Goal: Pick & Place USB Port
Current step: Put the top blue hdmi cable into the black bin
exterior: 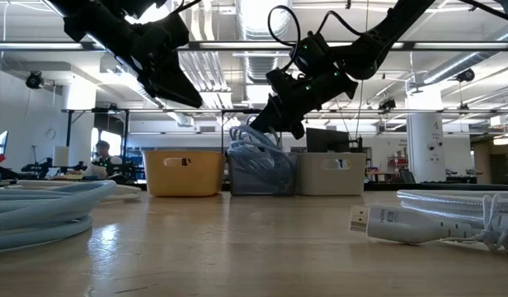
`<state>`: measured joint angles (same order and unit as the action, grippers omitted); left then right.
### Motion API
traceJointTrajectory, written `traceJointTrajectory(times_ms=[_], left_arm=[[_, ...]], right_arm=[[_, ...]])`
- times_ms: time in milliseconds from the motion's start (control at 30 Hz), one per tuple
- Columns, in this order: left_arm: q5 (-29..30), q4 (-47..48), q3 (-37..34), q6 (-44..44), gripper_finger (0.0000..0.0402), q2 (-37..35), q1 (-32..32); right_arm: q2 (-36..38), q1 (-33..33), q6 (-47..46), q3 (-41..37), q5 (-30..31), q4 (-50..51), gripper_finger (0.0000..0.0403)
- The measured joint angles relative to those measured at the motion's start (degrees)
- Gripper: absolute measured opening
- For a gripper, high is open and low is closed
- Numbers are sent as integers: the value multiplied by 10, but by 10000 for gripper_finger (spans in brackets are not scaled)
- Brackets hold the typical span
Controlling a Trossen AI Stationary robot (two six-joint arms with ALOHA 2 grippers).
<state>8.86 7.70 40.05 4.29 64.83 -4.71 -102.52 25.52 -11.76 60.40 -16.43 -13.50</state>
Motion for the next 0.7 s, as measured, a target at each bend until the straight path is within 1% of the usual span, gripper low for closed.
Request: traceJointTrajectory(times_ms=[367, 567, 700], left_arm=[[0, 0, 0, 2, 177, 0, 0], [0, 0, 0, 2, 177, 0, 0], [0, 0, 0, 2, 177, 0, 0]], right_arm=[[0, 0, -2, 1, 1, 0, 144], [5, 0, -2, 1, 1, 21, 170], [27, 0, -2, 1, 0, 53, 179]])
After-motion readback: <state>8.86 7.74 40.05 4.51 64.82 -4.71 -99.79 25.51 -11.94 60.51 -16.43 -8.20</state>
